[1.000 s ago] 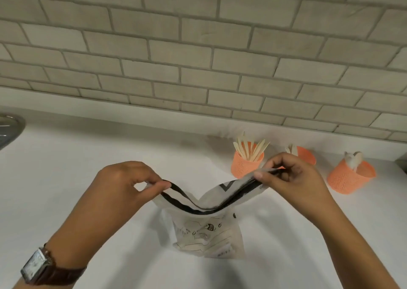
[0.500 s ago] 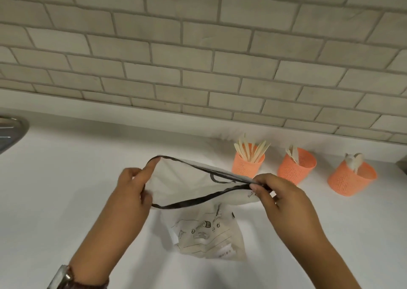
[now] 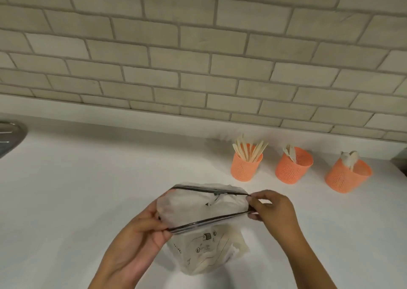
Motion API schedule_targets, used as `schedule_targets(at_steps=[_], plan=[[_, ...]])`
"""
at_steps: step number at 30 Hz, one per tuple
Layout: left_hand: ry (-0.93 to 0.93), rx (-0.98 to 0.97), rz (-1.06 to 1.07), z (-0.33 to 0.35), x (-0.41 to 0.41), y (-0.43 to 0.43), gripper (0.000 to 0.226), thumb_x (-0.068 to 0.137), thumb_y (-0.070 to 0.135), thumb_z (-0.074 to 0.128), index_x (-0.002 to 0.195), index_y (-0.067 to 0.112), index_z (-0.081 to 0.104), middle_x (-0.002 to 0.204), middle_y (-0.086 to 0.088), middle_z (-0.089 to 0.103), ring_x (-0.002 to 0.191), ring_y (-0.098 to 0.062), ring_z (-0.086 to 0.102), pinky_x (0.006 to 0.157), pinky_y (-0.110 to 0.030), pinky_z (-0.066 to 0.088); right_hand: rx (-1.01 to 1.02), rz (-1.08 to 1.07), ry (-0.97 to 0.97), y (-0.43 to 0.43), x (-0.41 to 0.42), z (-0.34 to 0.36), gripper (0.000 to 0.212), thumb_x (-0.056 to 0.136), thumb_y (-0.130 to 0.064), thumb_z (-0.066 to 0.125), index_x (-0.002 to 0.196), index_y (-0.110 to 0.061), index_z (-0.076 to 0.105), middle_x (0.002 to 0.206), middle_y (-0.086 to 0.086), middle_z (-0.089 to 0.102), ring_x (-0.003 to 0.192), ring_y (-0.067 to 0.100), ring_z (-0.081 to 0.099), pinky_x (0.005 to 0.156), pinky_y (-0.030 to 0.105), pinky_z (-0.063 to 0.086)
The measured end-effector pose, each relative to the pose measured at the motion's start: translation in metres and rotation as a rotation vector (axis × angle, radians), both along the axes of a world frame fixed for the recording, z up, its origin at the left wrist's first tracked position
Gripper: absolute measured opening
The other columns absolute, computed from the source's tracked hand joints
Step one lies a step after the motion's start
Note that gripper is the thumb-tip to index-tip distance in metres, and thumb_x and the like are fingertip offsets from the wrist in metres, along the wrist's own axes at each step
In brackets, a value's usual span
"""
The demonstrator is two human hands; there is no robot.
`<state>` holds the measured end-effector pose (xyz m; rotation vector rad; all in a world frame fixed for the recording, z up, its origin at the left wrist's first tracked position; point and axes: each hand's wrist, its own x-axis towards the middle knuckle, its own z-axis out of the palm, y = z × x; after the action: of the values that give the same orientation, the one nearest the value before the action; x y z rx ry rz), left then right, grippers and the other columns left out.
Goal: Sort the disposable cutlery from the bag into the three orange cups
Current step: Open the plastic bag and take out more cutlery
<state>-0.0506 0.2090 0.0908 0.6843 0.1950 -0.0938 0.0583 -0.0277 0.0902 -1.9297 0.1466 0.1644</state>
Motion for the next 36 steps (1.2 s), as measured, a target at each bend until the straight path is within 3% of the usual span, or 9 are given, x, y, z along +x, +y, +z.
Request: schedule_targets(at_steps=[5,8,11,16,21,24,27,31,36], plan=[[-0.09,0.057,0.081,-0.03,-0.016,0.029,0.062,0.079,-0.012,0.003,0.138,0.001,-0.008,0.15,-0.008,-0.008,0.14,-0.023,-0.014,0.118,-0.035,-0.015,1.041,0.097,0.624,-0.001,-0.01,0.013,0.042,0.062,0.0,0.08,0.099,0.013,0.064,0.098,0.027,0.069,0.086,0.033,0.071,0.068,0.044,0.06],[0.062,-0.157,-0.111,-0.03,-0.013,0.022,0.074,0.057,-0.013,0.049,0.131,-0.012,0.044,0.133,-0.022,0.054,0.125,-0.037,0.05,0.104,-0.052,0.041,1.31,0.062,0.683,0.01,-0.009,0.025,0.034,0.074,-0.002,0.056,0.108,0.006,0.057,0.104,0.03,0.066,0.089,0.037,0.069,0.071,0.054,0.056],[0.183,0.11,-0.024,-0.034,-0.018,0.016,0.037,0.044,-0.002,0.066,0.08,0.002,0.068,0.091,-0.012,0.073,0.08,-0.03,0.072,0.068,-0.044,0.06,1.295,0.154,0.769,0.021,-0.011,0.034,0.019,0.079,-0.006,0.06,0.096,0.002,0.057,0.08,0.019,0.066,0.066,0.031,0.068,0.058,0.046,0.06],[0.23,0.908,0.001,-0.032,-0.013,0.011,0.036,0.072,0.041,0.072,0.082,0.006,0.072,0.086,-0.009,0.069,0.077,-0.02,0.064,0.073,-0.029,0.054,0.557,0.295,0.252,0.019,-0.026,0.039,0.06,0.055,-0.025,0.089,0.1,-0.01,0.052,0.083,0.008,0.072,0.069,0.021,0.069,0.056,0.028,0.055],[0.263,0.33,0.027,-0.02,-0.009,0.021,0.028,0.095,0.016,0.044,0.107,0.0,0.064,0.106,-0.016,0.072,0.094,-0.025,0.071,0.072,-0.031,0.06,-0.122,0.103,-0.312,-0.002,-0.028,0.014,0.012,0.071,-0.016,0.079,0.07,-0.022,0.069,0.084,-0.002,0.063,0.066,0.008,0.056,0.059,0.011,0.041],[0.268,-0.006,0.061,-0.014,-0.006,0.022,0.042,0.065,0.015,0.078,0.1,-0.006,0.068,0.103,-0.02,0.072,0.088,-0.027,0.072,0.06,-0.038,0.06,-0.247,0.123,-0.333,-0.014,-0.03,0.003,0.022,0.078,-0.016,0.074,0.061,-0.028,0.068,0.078,-0.003,0.062,0.07,0.003,0.055,0.061,0.009,0.04],[0.253,-0.191,0.025,-0.02,-0.006,0.021,0.077,0.025,0.005,0.096,0.098,-0.005,0.072,0.112,-0.022,0.068,0.098,-0.031,0.068,0.065,-0.045,0.06,0.017,0.12,-0.026,-0.014,-0.034,0.004,0.016,0.087,-0.014,0.062,0.075,-0.008,0.07,0.076,0.01,0.069,0.052,0.008,0.056,0.052,0.019,0.049],[0.258,-0.328,-0.021,-0.035,-0.008,0.012,0.076,0.033,-0.001,0.094,0.105,-0.005,0.069,0.11,-0.019,0.068,0.093,-0.03,0.07,0.077,-0.047,0.057,0.97,-0.002,0.607,-0.008,-0.032,0.003,0.019,0.068,0.002,0.073,0.085,0.004,0.068,0.082,0.018,0.073,0.067,0.026,0.072,0.057,0.036,0.06],[0.265,0.319,-0.022,-0.036,-0.015,0.003,0.057,0.064,0.043,0.076,0.111,0.012,0.067,0.11,-0.012,0.071,0.092,-0.024,0.07,0.075,-0.038,0.057,1.157,-0.016,0.709,0.002,-0.029,-0.001,0.023,0.076,0.002,0.054,0.094,0.014,0.063,0.087,0.029,0.069,0.071,0.036,0.071,0.056,0.047,0.059]])
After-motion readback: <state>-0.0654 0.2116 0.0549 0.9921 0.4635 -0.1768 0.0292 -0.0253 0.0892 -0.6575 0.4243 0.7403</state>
